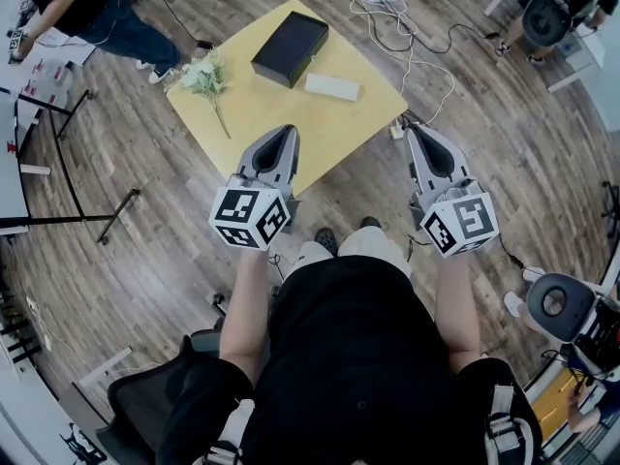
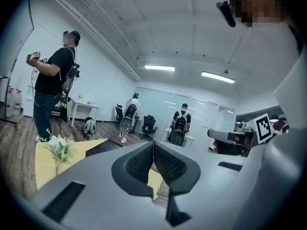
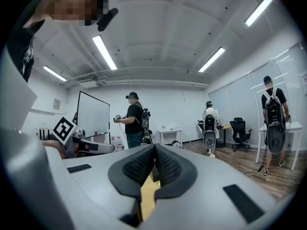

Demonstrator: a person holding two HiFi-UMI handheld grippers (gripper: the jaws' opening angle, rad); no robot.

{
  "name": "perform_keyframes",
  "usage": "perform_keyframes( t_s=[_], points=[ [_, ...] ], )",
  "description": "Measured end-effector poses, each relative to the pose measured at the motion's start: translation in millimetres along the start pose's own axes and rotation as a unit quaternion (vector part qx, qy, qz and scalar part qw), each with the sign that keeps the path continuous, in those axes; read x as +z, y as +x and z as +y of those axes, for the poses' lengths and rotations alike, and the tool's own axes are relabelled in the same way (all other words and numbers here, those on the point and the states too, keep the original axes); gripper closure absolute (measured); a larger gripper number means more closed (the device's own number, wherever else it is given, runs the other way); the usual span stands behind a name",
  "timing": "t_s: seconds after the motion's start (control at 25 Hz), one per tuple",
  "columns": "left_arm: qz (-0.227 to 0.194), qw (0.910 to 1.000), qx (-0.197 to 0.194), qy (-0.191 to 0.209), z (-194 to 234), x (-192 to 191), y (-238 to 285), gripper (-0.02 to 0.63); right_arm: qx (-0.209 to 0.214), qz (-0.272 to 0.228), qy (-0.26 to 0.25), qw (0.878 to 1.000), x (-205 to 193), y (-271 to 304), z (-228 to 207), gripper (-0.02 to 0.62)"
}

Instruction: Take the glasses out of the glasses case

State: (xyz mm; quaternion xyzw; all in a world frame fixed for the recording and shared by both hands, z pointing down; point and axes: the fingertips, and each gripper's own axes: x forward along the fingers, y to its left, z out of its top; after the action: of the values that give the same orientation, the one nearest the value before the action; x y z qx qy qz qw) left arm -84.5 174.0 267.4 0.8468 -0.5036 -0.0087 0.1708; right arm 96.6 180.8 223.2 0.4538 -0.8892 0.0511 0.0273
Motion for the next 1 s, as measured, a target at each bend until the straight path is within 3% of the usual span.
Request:
perform_keyframes(
  t_s=[0.44, 1.0],
  points=[
    [0.017, 0.9998, -0.006, -0.004, -3.4, -9.8, 20.2, 0.583, 0.003, 0.019, 0.000, 1.000, -15.0, 6.0, -10.3, 0.577],
    [0.028, 0.9991, 0.030, -0.013, 0.0, -9.0, 70.3, 0.583, 0.050, 0.047, -0.001, 0.998, -29.4, 47.4, -55.1, 0.577]
  ],
)
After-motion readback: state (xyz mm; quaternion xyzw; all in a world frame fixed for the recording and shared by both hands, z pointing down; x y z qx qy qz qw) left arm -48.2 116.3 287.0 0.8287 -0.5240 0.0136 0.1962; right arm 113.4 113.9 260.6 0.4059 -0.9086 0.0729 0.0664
